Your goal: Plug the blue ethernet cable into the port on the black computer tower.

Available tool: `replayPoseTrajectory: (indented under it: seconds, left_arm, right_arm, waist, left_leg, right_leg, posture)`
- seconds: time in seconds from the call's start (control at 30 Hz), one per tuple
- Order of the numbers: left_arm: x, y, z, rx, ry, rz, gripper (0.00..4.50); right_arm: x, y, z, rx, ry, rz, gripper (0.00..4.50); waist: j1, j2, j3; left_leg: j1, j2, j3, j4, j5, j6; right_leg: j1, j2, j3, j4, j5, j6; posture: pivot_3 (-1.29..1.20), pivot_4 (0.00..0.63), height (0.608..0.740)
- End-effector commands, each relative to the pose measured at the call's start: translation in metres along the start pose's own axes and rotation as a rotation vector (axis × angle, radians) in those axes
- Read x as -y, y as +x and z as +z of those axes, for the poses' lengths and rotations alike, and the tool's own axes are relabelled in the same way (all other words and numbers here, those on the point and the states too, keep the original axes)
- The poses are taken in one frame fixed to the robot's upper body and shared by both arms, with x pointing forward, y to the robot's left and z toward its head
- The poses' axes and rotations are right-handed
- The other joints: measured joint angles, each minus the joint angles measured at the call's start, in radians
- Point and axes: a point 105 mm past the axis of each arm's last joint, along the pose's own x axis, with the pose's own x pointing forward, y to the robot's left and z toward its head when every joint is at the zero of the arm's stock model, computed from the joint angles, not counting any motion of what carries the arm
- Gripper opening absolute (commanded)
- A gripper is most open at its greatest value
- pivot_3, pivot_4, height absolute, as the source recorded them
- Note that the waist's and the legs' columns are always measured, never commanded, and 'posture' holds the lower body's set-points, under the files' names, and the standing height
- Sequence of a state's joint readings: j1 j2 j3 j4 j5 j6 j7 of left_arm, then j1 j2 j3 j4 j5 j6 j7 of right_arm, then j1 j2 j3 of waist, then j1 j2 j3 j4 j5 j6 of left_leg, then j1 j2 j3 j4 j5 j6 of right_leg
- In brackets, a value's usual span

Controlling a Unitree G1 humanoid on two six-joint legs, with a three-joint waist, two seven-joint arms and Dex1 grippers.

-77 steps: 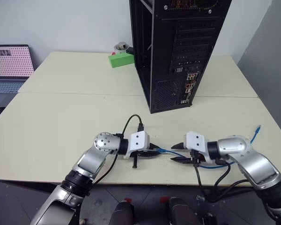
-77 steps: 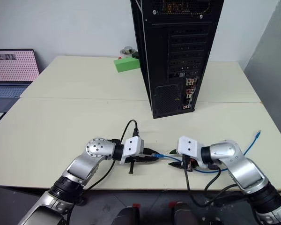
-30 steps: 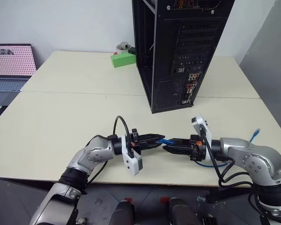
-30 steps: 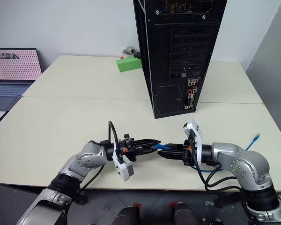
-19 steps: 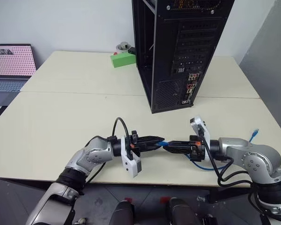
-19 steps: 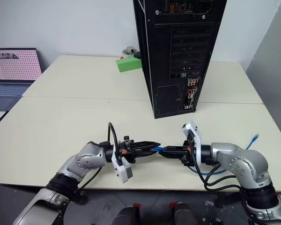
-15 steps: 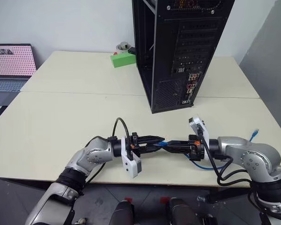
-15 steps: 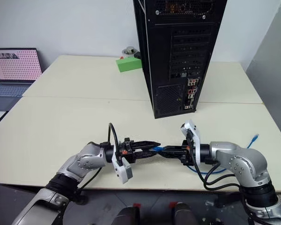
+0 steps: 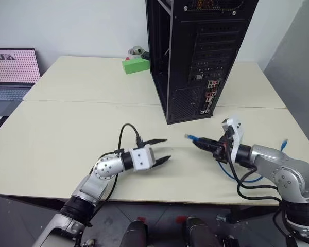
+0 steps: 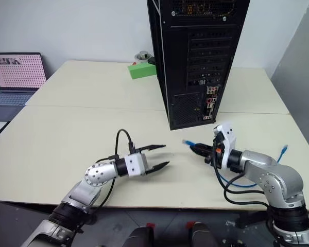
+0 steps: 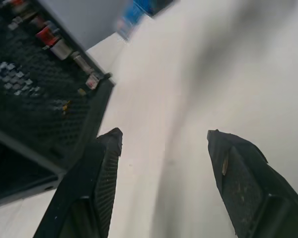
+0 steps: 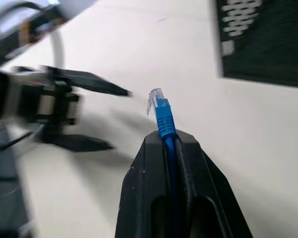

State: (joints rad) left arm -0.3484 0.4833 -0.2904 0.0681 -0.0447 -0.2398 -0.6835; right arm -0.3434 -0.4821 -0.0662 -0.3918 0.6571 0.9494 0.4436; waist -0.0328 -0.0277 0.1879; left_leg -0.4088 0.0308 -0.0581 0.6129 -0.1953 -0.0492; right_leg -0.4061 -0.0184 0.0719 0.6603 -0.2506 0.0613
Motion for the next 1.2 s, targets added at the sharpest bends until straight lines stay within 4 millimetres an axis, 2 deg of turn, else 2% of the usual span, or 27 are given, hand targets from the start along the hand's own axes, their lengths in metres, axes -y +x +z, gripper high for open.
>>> replayPoseTrajectory:
  seconds: [0.03, 0.23, 0.53, 0.9, 1.2]
  left_arm:
    - [-0.017, 0.014, 0.024, -0.002, -0.141, 0.119, 2.92]
    - [-0.016, 0.031, 0.039, -0.048, -0.214, 0.152, 2.92]
    - [-0.022, 0.042, 0.048, -0.042, -0.289, 0.202, 2.92]
    - [-0.024, 0.041, 0.049, -0.048, -0.271, 0.206, 2.92]
    - [-0.023, 0.04, 0.046, -0.06, -0.265, 0.202, 2.92]
  right_arm:
    - [0.021, 0.004, 0.032, 0.148, -0.07, -0.269, 0.0]
    - [0.031, 0.016, 0.046, 0.251, -0.02, -0.465, 0.0]
    - [0.049, 0.021, 0.057, 0.305, 0.015, -0.564, 0.0]
    - [0.059, 0.029, 0.073, 0.322, 0.019, -0.554, 0.0]
    - [0.059, 0.033, 0.076, 0.316, 0.014, -0.537, 0.0]
  waist:
    - [-0.001, 0.0, 0.0]
    - [-0.003, 0.0, 0.0]
    - [-0.002, 0.0, 0.0]
    - [-0.002, 0.001, 0.0]
    - [-0.002, 0.001, 0.0]
  left_leg:
    - [0.0, 0.0, 0.0, 0.0, 0.0, 0.0]
    - [0.0, 0.0, -0.001, -0.001, 0.0, 0.0]
    - [-0.001, 0.0, -0.001, 0.0, 0.0, 0.0]
    - [-0.001, 0.0, -0.001, -0.001, 0.0, 0.0]
    - [-0.001, 0.0, 0.0, -0.001, 0.0, 0.0]
  right_leg:
    - [0.0, 0.0, 0.0, 0.0, 0.0, 0.0]
    - [-0.001, 0.001, 0.0, 0.0, 0.0, 0.0]
    - [-0.001, 0.0, 0.0, 0.0, 0.0, 0.0]
    - [-0.001, 0.0, 0.0, -0.001, 0.0, 0.0]
    - [-0.001, 0.0, 0.0, -0.001, 0.0, 0.0]
  posture:
    - [0.0, 0.15, 0.74]
    - [0.0, 0.15, 0.74]
    - [0.0, 0.15, 0.74]
    - [0.0, 0.15, 0.74]
    - [0.0, 0.15, 0.74]
